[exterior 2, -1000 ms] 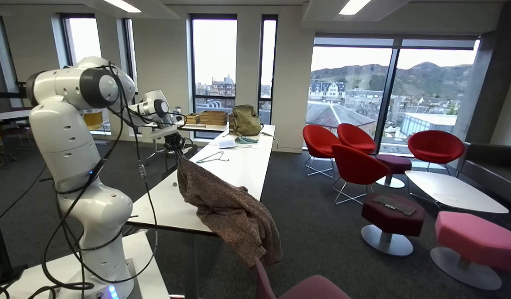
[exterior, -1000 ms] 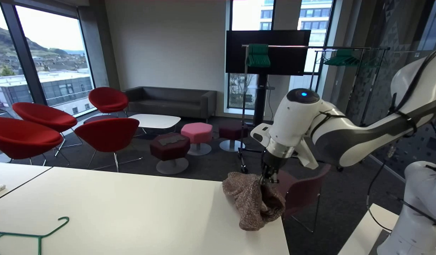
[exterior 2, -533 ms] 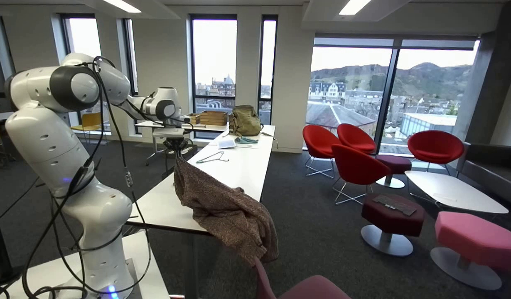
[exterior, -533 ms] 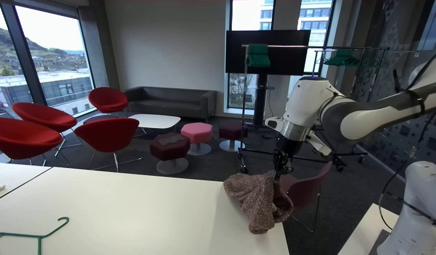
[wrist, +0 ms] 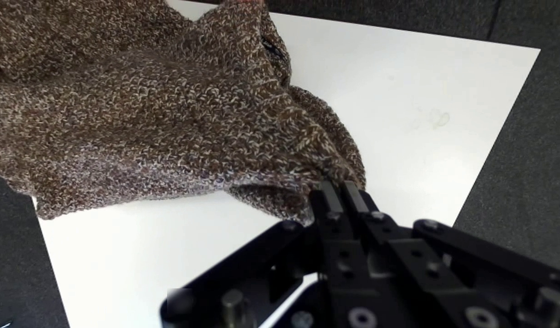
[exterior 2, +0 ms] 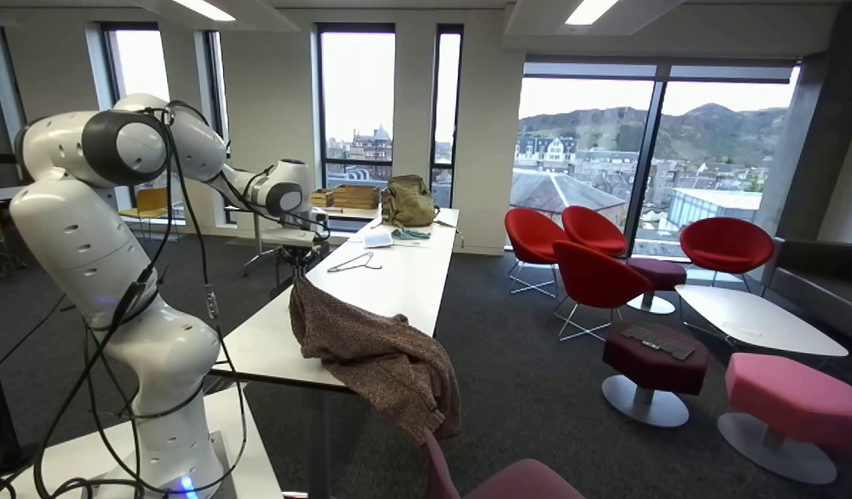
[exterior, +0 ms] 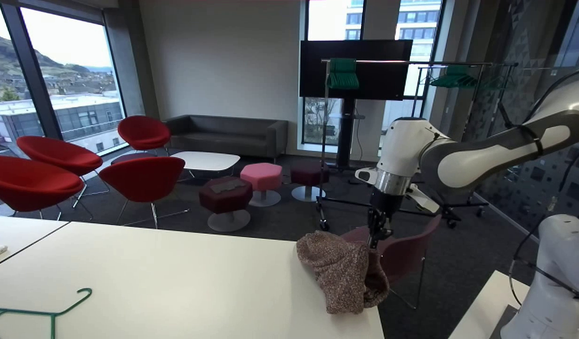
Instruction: Hang the brown clothing on the back of the chair
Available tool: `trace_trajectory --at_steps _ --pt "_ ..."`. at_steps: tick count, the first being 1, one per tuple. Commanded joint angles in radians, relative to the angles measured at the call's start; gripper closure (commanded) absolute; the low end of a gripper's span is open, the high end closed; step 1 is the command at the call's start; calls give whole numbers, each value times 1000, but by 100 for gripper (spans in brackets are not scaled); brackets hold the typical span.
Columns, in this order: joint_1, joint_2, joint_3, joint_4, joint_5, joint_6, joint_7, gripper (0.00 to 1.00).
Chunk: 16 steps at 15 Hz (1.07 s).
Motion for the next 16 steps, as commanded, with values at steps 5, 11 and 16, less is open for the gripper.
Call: trace_trajectory --at_steps 5,11,16 --pt "-22 -2 23 3 9 -5 -6 96" --pt "-116 -102 -5 -13 -110 -78 71 99" --pt "-287 -222 -46 61 -340 -250 162 99"
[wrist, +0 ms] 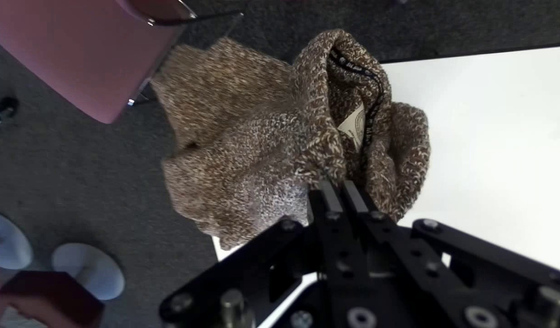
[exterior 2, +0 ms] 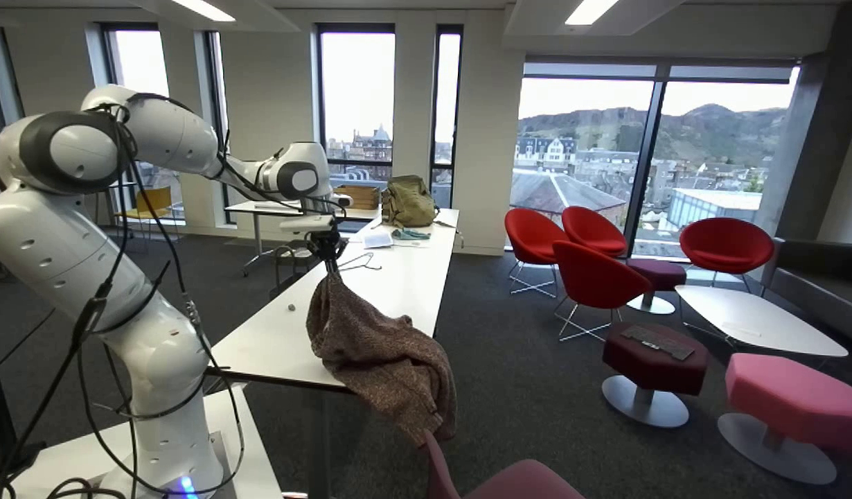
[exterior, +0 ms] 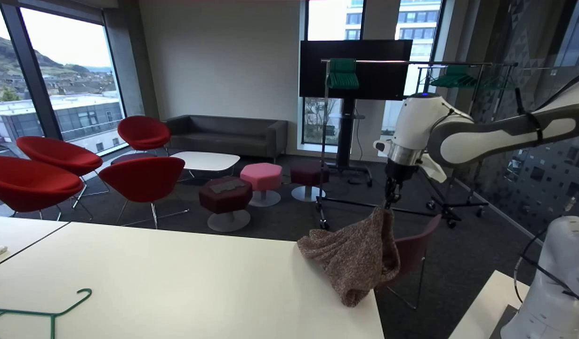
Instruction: Hang the brown clothing on the back of the chair
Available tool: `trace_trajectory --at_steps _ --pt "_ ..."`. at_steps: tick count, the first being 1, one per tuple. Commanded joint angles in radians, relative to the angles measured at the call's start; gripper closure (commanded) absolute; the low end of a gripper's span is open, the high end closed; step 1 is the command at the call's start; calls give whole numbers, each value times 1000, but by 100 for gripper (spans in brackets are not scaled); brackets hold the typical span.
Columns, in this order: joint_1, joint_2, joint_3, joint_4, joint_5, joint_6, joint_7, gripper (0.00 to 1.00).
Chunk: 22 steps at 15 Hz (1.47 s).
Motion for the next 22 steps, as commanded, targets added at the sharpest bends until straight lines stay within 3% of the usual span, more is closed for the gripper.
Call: trace_trajectory --at_steps 1,4,9,16,22 --pt "-112 -93 -11 74 -152 -138 54 99" --pt "-179 -73 3 181 -298 -202 75 99" --pt "-217 29 -9 337 -404 -205 87 99" --pt "-257 213 -39 512 -453 -221 71 99" --pt "-262 324 -90 652 -405 -230 44 99"
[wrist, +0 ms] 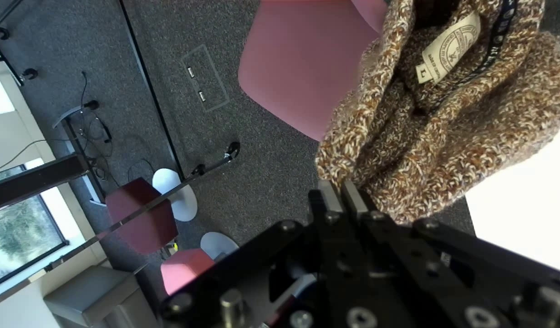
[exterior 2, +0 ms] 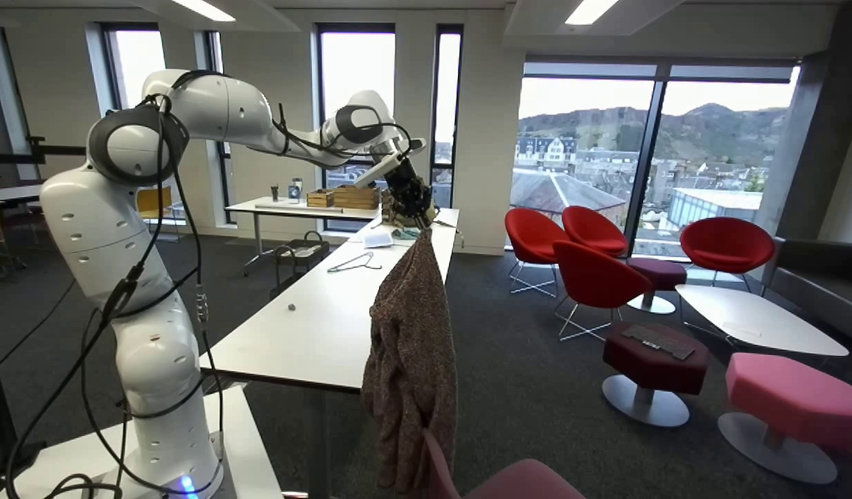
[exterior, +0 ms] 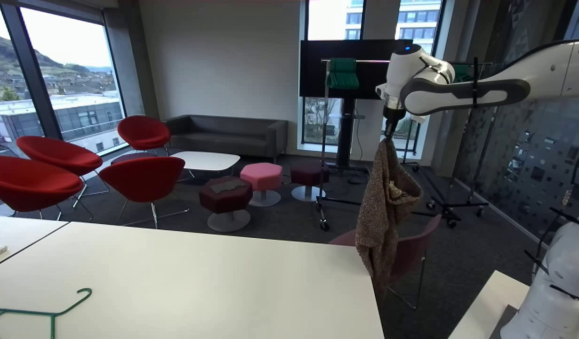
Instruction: Hang the brown clothing on the back of the chair
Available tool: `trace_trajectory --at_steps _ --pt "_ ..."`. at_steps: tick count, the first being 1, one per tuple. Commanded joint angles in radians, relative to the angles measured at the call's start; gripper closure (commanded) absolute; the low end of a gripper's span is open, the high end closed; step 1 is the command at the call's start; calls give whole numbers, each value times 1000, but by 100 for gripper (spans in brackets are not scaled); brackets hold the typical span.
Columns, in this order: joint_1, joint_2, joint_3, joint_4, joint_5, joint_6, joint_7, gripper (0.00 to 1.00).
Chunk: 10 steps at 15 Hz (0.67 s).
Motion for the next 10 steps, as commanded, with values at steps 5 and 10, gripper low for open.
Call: trace_trajectory --at_steps 5,10 --pt "-10 80 -91 152 250 -25 -100 99" --pt "-22 98 -127 192 283 -28 -105 99"
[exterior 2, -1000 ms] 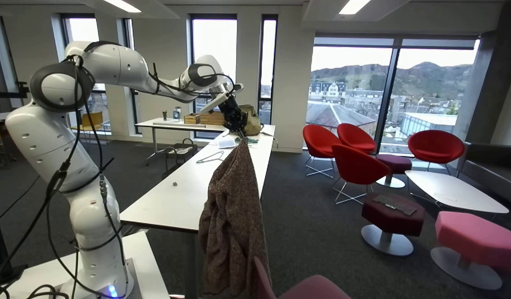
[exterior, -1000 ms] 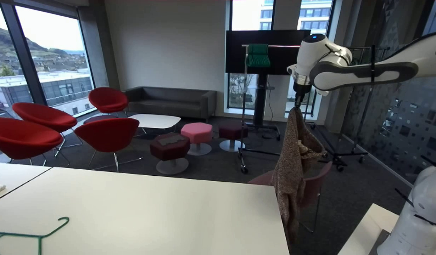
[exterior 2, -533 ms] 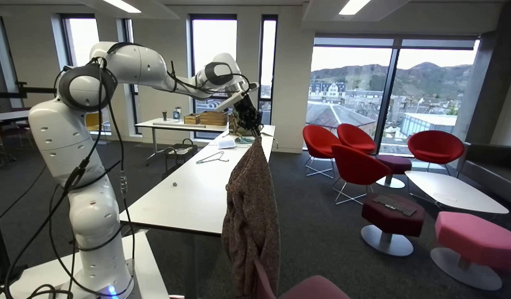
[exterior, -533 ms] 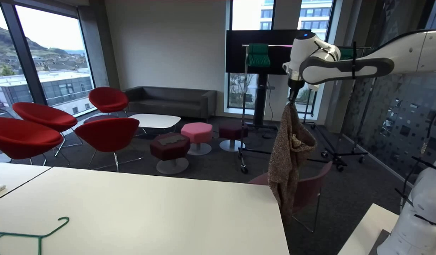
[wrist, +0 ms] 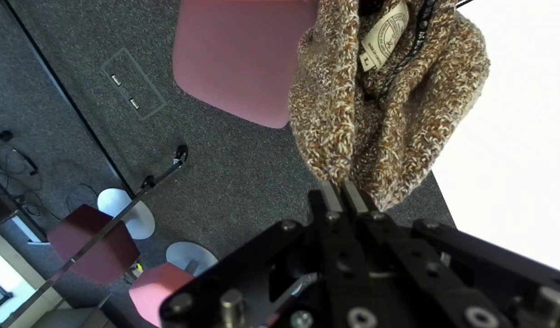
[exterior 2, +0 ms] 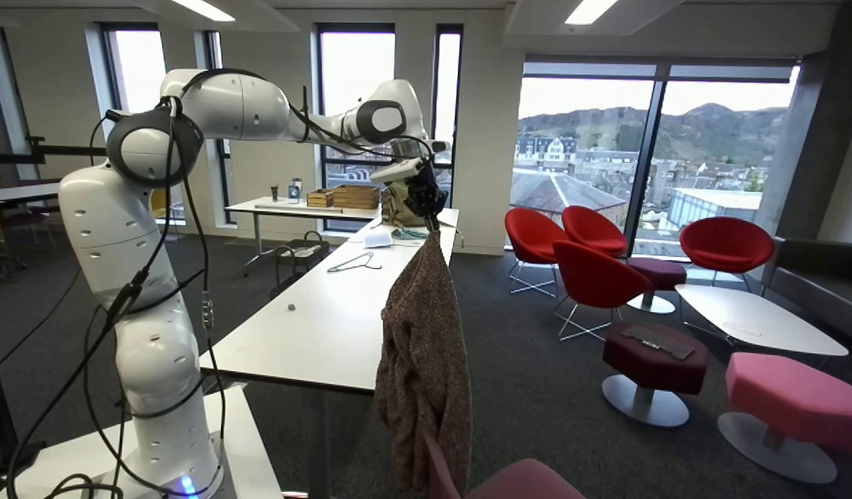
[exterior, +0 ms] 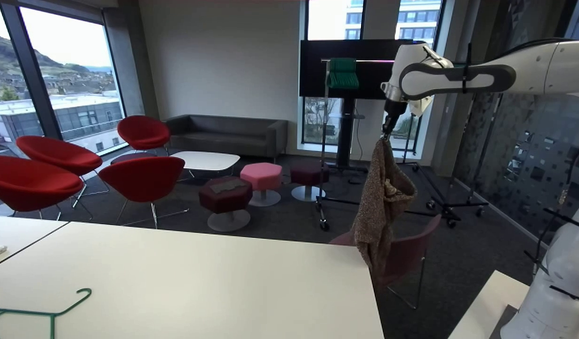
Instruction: Hang the brown clothing on the back of the chair
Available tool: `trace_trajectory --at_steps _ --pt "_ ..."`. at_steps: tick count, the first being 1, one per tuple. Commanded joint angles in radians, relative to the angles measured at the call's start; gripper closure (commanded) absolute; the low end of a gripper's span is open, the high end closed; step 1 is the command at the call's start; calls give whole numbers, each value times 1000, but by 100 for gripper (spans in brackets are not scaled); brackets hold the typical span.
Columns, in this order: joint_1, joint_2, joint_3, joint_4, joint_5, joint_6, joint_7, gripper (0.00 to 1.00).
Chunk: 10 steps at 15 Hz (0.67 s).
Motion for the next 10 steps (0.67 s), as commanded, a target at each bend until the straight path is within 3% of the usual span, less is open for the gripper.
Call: trace_trajectory --at_steps 1,5,6,10 --pt "-22 30 -18 94 35 -17 -40 99" --pt "-39 43 -53 148 107 -29 -50 99" --pt "-30 22 -30 68 64 -4 -7 96" --pt "-40 29 -43 92 84 -5 -20 96"
